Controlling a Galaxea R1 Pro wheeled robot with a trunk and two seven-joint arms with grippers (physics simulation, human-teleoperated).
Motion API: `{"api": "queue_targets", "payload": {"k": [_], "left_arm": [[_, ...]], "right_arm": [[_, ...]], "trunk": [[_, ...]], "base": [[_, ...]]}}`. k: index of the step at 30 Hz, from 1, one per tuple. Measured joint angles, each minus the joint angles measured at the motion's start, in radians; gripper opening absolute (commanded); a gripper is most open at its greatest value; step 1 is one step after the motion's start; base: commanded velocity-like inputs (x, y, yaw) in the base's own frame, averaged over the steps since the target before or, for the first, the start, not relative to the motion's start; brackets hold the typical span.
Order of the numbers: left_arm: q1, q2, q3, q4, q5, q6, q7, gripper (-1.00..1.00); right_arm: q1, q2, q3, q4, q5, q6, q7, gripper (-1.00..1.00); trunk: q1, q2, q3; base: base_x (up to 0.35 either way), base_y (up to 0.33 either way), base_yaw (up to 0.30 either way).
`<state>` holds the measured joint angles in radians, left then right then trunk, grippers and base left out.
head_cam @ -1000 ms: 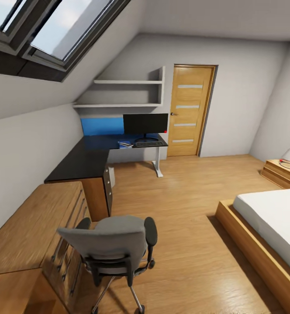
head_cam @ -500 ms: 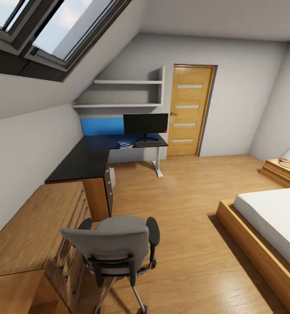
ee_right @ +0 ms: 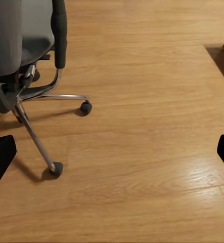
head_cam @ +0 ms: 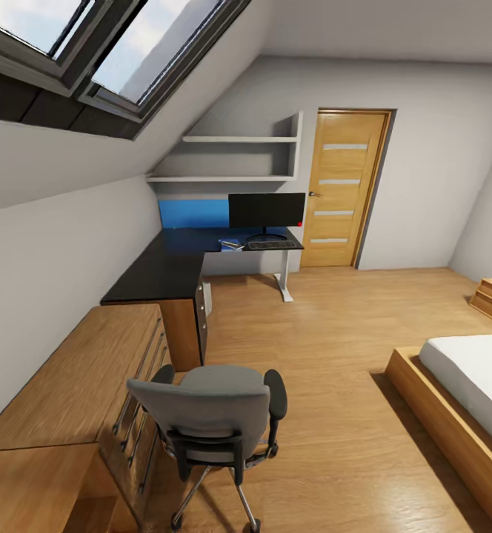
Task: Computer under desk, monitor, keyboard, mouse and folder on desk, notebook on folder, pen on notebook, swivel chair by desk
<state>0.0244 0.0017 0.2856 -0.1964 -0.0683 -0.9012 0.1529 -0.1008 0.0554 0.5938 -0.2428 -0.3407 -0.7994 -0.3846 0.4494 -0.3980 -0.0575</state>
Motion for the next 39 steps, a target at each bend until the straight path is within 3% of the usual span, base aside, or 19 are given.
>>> {"api": "queue_targets", "payload": {"k": [39], "left_arm": [[0.0,0.0,0.0,0.0,0.0,-0.003,0.001,1.0]], "right_arm": [[0.0,0.0,-0.001,0.0,0.0,0.0,0.0,1.0]], "trunk": [[0.0,0.0,0.0]], "base": [[-0.045,0.0,0.044]]}}
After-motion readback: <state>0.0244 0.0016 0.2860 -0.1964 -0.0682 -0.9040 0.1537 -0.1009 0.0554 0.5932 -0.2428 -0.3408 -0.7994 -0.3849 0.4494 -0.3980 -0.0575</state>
